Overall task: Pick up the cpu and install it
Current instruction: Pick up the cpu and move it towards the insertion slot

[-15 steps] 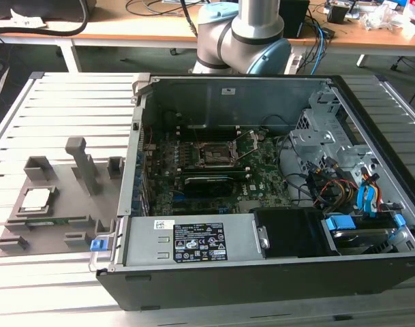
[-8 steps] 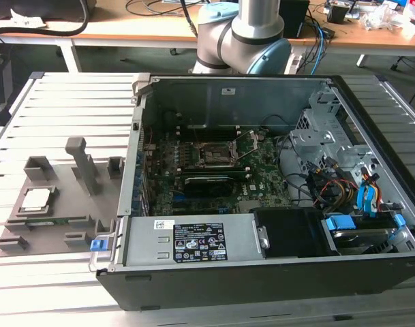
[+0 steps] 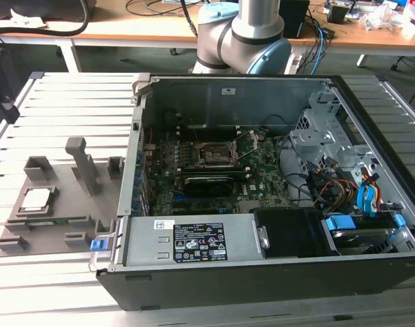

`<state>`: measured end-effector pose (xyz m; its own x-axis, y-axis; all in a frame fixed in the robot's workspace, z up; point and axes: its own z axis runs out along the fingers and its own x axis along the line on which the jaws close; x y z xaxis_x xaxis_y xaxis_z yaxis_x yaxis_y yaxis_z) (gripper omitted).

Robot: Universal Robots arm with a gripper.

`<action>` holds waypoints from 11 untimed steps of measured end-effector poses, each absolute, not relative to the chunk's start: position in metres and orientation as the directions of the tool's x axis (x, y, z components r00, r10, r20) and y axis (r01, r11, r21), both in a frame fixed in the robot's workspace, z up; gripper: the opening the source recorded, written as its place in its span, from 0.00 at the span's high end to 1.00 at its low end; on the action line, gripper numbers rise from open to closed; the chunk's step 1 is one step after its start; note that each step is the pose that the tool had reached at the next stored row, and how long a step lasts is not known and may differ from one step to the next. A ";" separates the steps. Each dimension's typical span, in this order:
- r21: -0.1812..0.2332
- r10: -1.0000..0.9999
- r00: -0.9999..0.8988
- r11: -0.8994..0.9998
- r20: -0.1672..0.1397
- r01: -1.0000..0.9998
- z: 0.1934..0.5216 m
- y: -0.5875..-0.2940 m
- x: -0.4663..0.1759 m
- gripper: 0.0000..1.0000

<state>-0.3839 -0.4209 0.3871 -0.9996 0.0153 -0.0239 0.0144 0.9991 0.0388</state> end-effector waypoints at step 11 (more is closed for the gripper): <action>0.018 -0.040 -0.999 0.999 -0.024 -0.041 0.387 -0.421 -0.384 0.26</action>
<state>-0.3838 -0.4209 0.3870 -0.9989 -0.0405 -0.0240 -0.0409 0.9990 0.0181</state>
